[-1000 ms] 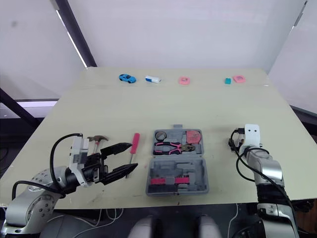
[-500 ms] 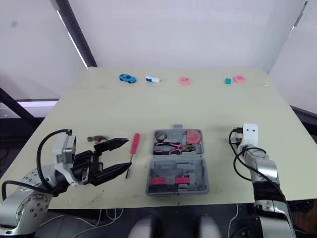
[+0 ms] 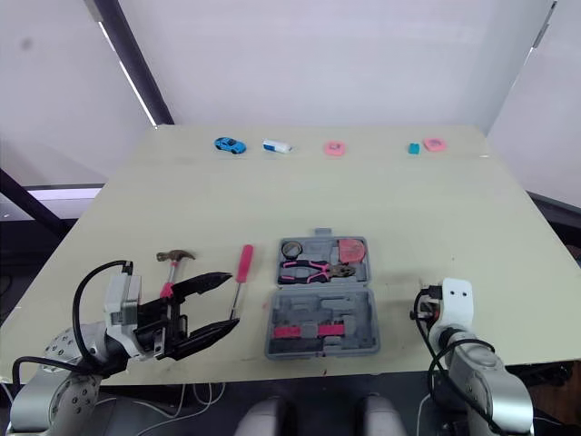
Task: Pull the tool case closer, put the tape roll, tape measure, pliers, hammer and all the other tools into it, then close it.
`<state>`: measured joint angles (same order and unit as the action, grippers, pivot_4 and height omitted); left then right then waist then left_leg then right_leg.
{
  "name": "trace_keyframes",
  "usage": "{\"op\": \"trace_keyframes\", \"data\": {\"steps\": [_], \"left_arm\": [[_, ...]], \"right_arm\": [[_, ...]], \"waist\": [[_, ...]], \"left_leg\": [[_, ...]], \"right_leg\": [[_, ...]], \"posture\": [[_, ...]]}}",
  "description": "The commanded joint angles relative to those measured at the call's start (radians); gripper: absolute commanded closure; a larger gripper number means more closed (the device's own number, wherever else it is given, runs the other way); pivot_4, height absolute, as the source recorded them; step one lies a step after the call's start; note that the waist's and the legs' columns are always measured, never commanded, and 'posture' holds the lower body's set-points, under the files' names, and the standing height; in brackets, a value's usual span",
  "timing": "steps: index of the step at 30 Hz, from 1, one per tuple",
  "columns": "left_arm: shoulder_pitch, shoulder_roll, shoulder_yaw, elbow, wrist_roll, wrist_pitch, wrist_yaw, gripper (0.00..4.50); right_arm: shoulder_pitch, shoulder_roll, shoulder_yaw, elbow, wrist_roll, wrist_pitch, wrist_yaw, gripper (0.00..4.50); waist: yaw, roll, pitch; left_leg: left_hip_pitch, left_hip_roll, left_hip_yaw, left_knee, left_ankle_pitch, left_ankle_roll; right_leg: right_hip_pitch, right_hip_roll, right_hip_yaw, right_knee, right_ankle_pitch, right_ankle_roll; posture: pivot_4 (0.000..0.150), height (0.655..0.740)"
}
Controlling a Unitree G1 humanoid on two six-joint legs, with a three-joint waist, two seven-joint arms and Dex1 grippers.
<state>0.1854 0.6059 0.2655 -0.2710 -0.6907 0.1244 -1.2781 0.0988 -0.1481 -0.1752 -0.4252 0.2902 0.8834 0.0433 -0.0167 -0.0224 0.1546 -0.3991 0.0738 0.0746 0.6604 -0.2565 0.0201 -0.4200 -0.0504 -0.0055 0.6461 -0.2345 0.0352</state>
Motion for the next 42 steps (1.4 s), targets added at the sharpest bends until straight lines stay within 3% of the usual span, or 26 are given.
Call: {"op": "trace_keyframes", "data": {"steps": [1, 4, 9, 13, 14, 17, 19, 22, 24, 28, 31, 36, 42], "left_arm": [[0.018, 0.010, 0.013, -0.007, -0.016, -0.020, -0.030, 0.00], [0.019, 0.010, 0.013, -0.003, -0.024, -0.013, -0.039, 0.00], [0.019, 0.015, 0.009, -0.005, -0.042, 0.010, -0.053, 0.00], [0.015, 0.016, 0.005, -0.005, -0.051, 0.029, -0.049, 0.00], [0.012, 0.015, 0.002, -0.008, -0.052, 0.034, -0.047, 0.00], [0.005, 0.012, -0.006, -0.013, -0.057, 0.047, -0.046, 0.00], [-0.001, 0.011, -0.012, -0.014, -0.059, 0.055, -0.046, 0.00], [-0.009, 0.012, -0.019, -0.016, -0.063, 0.064, -0.044, 0.00], [-0.015, 0.010, -0.022, -0.017, -0.060, 0.066, -0.040, 0.00], [-0.022, 0.007, -0.032, -0.020, -0.061, 0.068, -0.034, 0.00], [-0.021, 0.008, -0.036, -0.024, -0.062, 0.069, -0.034, 0.00], [-0.015, 0.007, -0.036, -0.036, -0.063, 0.071, -0.026, 0.00], [0.002, 0.003, -0.033, -0.062, -0.070, 0.076, -0.012, 0.00]], "right_arm": [[0.018, 0.008, -0.001, -0.028, -0.007, -0.032, -0.003, 4.44], [0.031, 0.003, 0.000, -0.016, 0.000, -0.044, 0.018, 4.44], [0.021, -0.033, -0.015, -0.002, 0.010, -0.060, 0.065, 2.35], [-0.037, -0.127, -0.103, -0.065, 0.178, 0.087, 0.195, 0.44], [-0.063, -0.165, -0.136, -0.069, 0.237, 0.149, 0.233, 0.24], [-0.168, -0.371, -0.208, -0.026, 0.404, 0.330, 0.406, 0.24], [-0.217, -0.562, -0.165, 0.019, 0.436, 0.329, 0.586, 0.24], [-0.271, -0.806, -0.024, 0.083, 0.364, 0.134, 0.863, 0.24], [-0.312, -0.889, 0.060, 0.159, 0.289, -0.083, 1.049, 0.24], [-0.501, -0.911, 0.298, 0.450, 0.053, -0.560, 1.400, 0.24], [-0.660, -0.862, 0.461, 0.714, -0.127, -0.935, 1.531, 0.24], [-0.852, -0.798, 0.685, 1.084, -0.230, -1.447, 1.571, 0.24], [-0.966, -0.713, 0.839, 1.357, -0.286, -1.770, 1.571, 0.24]], "waist": [[0.000, 0.000, 0.000], [0.002, 0.000, 0.000], [0.002, 0.000, 0.000], [0.003, 0.000, 0.000], [0.003, 0.000, 0.001], [0.002, 0.001, 0.002], [0.003, 0.004, 0.003], [0.003, 0.005, 0.005], [0.003, 0.002, 0.004], [-0.002, 0.001, 0.004], [-0.001, 0.001, 0.005], [0.006, 0.002, 0.006], [0.003, 0.002, 0.006]], "left_leg": [[0.000, 0.000, 0.000, 0.000, 0.000, 0.000], [0.000, 0.000, 0.000, 0.000, 0.000, 0.000], [0.000, 0.000, 0.000, 0.000, 0.000, 0.000], [0.000, 0.000, 0.000, 0.000, 0.000, 0.000], [0.000, 0.000, 0.000, 0.000, 0.000, 0.000], [0.000, 0.000, 0.000, 0.000, 0.000, 0.000], [0.000, 0.000, 0.000, 0.000, 0.000, 0.000], [-0.001, -0.001, 0.000, -0.001, 0.000, 0.000], [-0.001, -0.001, 0.000, -0.003, 0.000, 0.000], [-0.001, 0.000, 0.001, -0.005, 0.000, 0.000], [0.000, 0.000, 0.005, -0.005, 0.000, 0.000], [0.000, 0.000, 0.005, -0.004, 0.000, 0.000], [0.000, 0.000, 0.007, -0.004, 0.000, 0.000]], "right_leg": [[0.000, 0.000, 0.000, 0.000, 0.000, 0.000], [0.000, 0.000, 0.000, 0.000, 0.000, 0.000], [0.000, 0.000, 0.000, 0.000, 0.001, -0.002], [0.000, -0.001, 0.000, -0.001, 0.001, -0.002], [0.000, -0.001, 0.000, -0.001, 0.001, -0.002], [0.000, 0.000, 0.000, -0.001, 0.002, -0.003], [0.000, 0.000, 0.002, -0.001, 0.002, -0.003], [-0.001, 0.000, 0.002, -0.002, 0.002, -0.003], [-0.001, 0.002, 0.002, -0.003, 0.001, -0.003], [-0.001, 0.004, 0.000, -0.003, 0.000, -0.003], [-0.002, 0.004, 0.003, -0.003, 0.001, -0.004], [-0.001, 0.004, 0.003, -0.003, 0.001, -0.005], [-0.001, 0.003, 0.004, -0.003, 0.002, -0.004]], "posture": [[0.150, 0.7400], [0.150, 0.7400], [0.150, 0.7400], [0.150, 0.7400], [0.150, 0.7400], [0.150, 0.7400], [0.150, 0.7400], [0.150, 0.7400], [0.150, 0.7400], [0.150, 0.7400], [0.150, 0.7400], [0.150, 0.7400], [0.150, 0.7400]]}}
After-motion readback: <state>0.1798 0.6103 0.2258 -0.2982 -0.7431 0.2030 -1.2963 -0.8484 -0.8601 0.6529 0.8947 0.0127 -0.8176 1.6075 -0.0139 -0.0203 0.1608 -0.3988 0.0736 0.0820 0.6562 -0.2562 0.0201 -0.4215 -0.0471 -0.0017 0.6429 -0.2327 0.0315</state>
